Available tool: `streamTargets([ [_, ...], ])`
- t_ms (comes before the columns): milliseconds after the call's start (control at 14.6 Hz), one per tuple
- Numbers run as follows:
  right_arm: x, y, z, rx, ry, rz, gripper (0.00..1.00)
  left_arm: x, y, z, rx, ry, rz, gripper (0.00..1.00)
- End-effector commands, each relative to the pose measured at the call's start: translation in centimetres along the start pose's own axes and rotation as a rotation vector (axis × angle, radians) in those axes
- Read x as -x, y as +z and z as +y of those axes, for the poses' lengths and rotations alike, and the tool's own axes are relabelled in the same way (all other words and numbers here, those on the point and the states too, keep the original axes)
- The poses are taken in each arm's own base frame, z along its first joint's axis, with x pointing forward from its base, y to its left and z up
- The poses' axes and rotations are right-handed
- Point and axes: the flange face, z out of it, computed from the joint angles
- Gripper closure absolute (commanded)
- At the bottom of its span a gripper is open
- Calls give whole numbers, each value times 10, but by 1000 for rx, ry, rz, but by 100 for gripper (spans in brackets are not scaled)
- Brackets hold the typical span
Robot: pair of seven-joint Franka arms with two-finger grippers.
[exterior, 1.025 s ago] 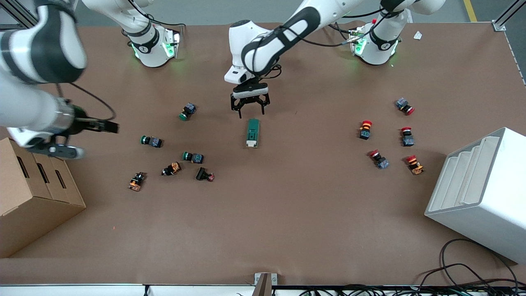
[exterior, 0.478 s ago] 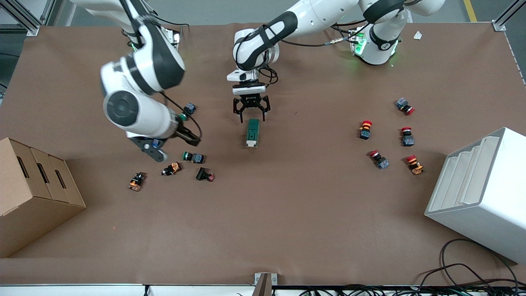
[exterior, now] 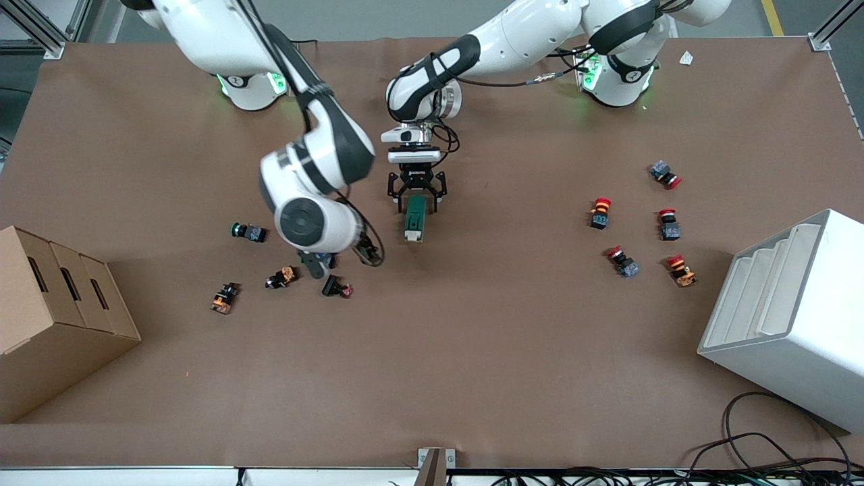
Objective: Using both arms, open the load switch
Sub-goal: 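Lower the right gripper onto the white switch handle, then press the white handle down into the contacts with the right gripper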
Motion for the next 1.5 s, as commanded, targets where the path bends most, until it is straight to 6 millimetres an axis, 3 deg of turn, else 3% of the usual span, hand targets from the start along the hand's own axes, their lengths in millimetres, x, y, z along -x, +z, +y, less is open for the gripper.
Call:
streamTargets([
  [0, 13, 22, -26, -15, 78, -12, 0, 12, 1, 2, 24, -24, 59, 1],
  [342, 42, 69, -35, -28, 130, -12, 0, 34, 6, -5, 28, 12, 100, 1],
  [820, 79, 92, -15, 85, 80, 19, 0, 42, 4, -6, 30, 24, 92, 1],
  [1435, 86, 75, 7, 262, 49, 37, 0, 42, 5, -7, 27, 24, 92, 1],
])
